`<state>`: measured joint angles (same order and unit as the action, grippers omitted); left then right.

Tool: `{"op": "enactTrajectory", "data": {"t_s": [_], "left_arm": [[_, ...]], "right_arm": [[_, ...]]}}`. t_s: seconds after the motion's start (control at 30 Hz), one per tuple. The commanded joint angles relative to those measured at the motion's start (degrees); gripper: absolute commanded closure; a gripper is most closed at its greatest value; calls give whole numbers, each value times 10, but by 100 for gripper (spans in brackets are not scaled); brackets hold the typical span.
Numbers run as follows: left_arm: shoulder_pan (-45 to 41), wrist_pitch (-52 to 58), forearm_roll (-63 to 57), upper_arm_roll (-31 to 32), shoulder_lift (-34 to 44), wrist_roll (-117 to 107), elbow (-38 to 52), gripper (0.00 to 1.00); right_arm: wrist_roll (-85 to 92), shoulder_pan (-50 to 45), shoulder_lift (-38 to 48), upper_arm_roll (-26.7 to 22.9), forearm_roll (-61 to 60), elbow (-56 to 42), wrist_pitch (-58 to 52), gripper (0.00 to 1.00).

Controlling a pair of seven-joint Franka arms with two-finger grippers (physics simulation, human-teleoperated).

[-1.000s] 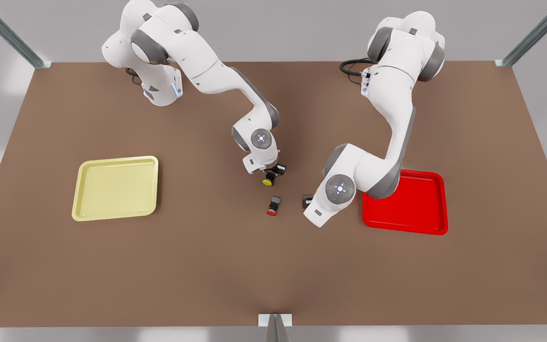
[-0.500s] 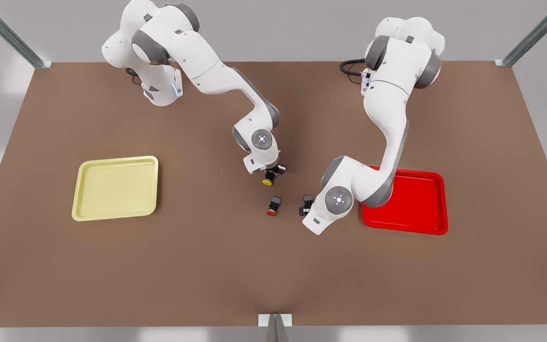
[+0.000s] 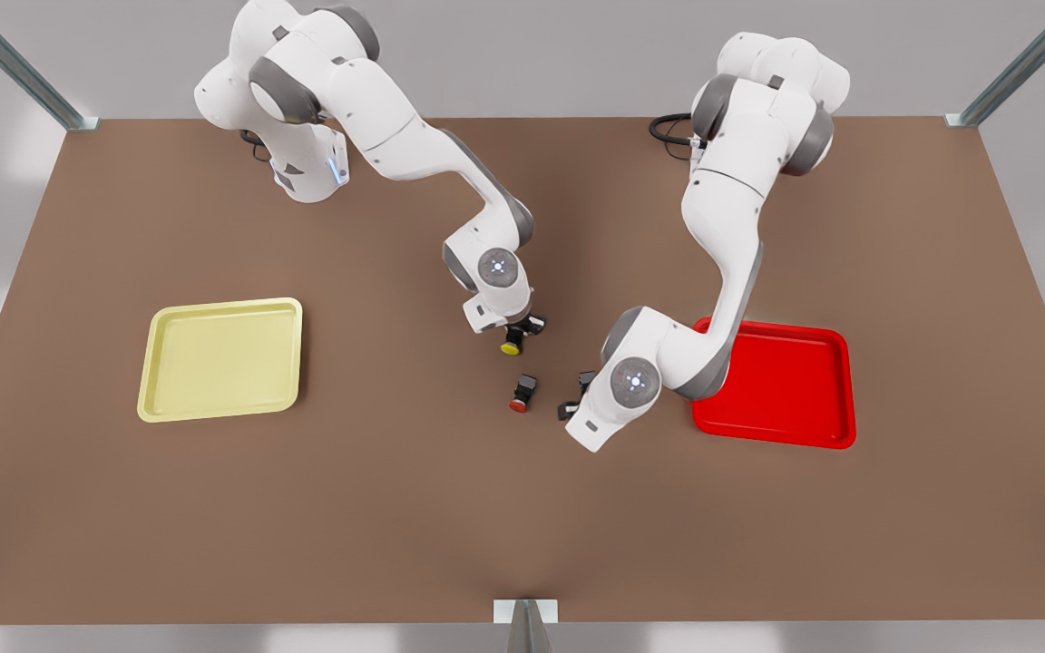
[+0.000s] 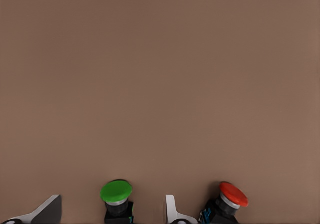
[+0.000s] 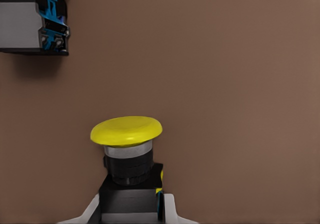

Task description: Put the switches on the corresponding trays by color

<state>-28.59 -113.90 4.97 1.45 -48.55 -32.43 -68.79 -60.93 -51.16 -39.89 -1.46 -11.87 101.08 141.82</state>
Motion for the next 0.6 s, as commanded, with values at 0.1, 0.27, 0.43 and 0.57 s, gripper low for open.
{"op": "enactTrajectory", "data": {"t_s": [0.1, 0.27, 0.43, 0.57], "left_arm": [[-1, -87, 4, 0, 19, 1, -90, 0], [4, -135, 12, 0, 42, 4, -139, 0], [-18, -140, 12, 0, 45, 2, -142, 0], [-20, -160, 11, 0, 58, 3, -173, 0]], "right_arm": [[2, 0, 0, 1, 0, 0, 0, 47], [2, 7, 4, 1, 1, 0, -1, 47], [119, 132, 160, 0, 5, 89, -73, 47], [397, 337, 307, 1, 10, 194, -177, 47]]}}
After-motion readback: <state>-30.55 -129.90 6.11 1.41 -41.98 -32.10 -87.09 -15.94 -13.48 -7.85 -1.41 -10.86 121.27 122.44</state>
